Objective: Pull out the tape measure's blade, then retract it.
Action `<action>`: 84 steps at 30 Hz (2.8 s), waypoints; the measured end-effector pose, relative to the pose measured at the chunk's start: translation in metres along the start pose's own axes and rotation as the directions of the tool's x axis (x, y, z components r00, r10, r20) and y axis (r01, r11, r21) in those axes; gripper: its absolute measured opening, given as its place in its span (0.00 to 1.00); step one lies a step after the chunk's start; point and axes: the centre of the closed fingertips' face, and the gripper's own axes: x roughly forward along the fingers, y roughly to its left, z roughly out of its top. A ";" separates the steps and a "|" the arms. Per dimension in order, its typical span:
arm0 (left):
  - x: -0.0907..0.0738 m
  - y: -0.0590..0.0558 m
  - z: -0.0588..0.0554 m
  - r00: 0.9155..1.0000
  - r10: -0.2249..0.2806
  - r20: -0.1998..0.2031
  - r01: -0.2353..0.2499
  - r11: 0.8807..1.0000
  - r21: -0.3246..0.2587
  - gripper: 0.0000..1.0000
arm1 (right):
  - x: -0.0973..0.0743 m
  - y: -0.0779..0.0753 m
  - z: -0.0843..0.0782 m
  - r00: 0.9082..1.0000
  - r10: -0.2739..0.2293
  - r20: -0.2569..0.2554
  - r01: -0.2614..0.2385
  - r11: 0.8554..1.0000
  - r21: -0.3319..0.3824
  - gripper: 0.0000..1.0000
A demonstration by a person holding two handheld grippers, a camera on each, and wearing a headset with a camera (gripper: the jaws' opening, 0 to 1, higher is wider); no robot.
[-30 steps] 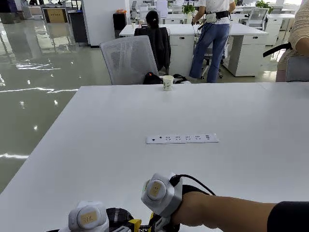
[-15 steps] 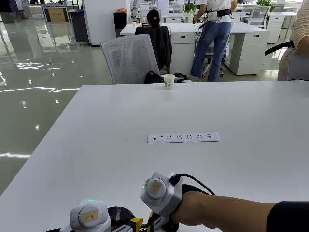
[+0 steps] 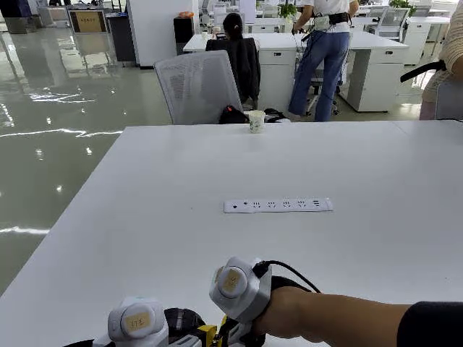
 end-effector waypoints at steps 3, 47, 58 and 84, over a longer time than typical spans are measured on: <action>0.000 0.000 0.000 1.000 0.000 0.000 0.000 1.000 -0.001 0.61 | 0.001 0.000 0.001 1.000 0.001 0.002 -0.001 1.000 -0.003 0.11; -0.001 -0.001 -0.002 1.000 0.005 0.009 -0.005 1.000 0.003 0.63 | 0.004 0.001 0.006 0.999 -0.004 0.036 0.004 1.000 0.009 0.12; -0.001 -0.003 -0.001 1.000 0.003 -0.005 -0.003 1.000 0.023 0.65 | 0.004 0.002 0.006 0.997 -0.041 0.063 0.039 0.999 0.024 0.13; -0.009 0.004 0.002 0.994 -0.107 -0.027 0.109 0.990 0.089 0.76 | -0.031 0.000 -0.020 0.985 -0.133 0.112 0.117 0.984 0.134 0.21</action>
